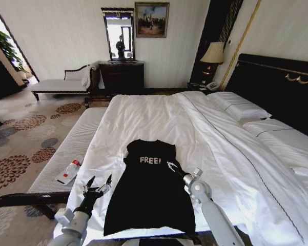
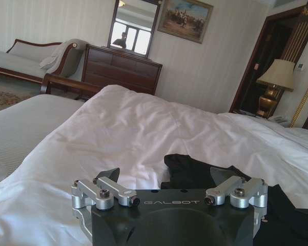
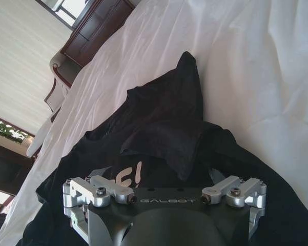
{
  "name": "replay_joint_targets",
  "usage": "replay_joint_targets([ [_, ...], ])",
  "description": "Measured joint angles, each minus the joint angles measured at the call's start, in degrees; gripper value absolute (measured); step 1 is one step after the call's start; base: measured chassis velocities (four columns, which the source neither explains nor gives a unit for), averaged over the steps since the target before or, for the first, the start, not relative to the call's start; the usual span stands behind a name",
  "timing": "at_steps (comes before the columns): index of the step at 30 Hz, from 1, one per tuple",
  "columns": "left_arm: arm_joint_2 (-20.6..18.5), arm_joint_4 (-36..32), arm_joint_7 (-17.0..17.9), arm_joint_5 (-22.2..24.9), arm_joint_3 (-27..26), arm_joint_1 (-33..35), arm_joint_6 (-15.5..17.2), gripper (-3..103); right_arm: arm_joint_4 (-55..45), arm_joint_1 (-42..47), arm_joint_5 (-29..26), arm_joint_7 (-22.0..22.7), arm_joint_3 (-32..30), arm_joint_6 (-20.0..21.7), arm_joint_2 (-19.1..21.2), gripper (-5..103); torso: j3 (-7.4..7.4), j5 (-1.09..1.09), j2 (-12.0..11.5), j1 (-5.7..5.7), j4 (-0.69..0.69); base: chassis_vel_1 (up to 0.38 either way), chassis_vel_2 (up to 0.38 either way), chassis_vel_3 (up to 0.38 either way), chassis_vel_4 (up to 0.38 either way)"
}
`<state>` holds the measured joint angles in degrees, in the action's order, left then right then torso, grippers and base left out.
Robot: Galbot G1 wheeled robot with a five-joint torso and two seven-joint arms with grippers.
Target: Fold the clothes on the bed.
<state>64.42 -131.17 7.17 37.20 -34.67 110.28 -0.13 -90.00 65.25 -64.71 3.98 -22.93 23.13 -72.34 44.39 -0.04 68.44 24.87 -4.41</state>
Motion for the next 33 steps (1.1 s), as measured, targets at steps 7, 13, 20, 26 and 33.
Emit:
replay_joint_targets([
  [7, 0.04, -0.46, 0.36, 0.0, -0.68, 0.11, 0.22, 99, 2.07, -1.94, -0.27, -0.47, 0.61, -0.05, 0.29, 95, 0.0, 0.0, 0.0, 0.0, 0.01, 0.0, 0.0, 0.0, 0.0],
  [13, 0.16, -0.89, 0.82, 1.09, -1.93, -0.26, 0.69, 99, 2.41, -1.69, 0.08, -0.83, 1.1, -0.05, 0.46, 74, 0.0, 0.0, 0.0, 0.0, 0.0, 0.0, 0.0, 0.0, 0.0],
  [20, 0.22, -1.15, 0.79, 1.35, -2.64, -0.02, 0.78, 99, 2.85, -1.92, 0.09, -0.83, 1.16, -0.07, 0.42, 47, 0.0, 0.0, 0.0, 0.0, 0.0, 0.0, 0.0, 0.0, 0.0],
  [26, 0.06, -1.47, 0.78, 1.8, -3.24, -0.01, 0.8, 99, 3.32, -2.16, 0.05, -0.73, 1.12, -0.21, 0.42, 25, 0.0, 0.0, 0.0, 0.0, 0.0, 0.0, 0.0, 0.0, 0.0],
  [33, 0.05, -1.76, 0.68, 2.04, -3.81, 0.25, 0.83, 99, 3.6, -2.24, 0.18, -0.64, 1.12, -0.34, 0.21, 5, 0.0, 0.0, 0.0, 0.0, 0.0, 0.0, 0.0, 0.0, 0.0],
])
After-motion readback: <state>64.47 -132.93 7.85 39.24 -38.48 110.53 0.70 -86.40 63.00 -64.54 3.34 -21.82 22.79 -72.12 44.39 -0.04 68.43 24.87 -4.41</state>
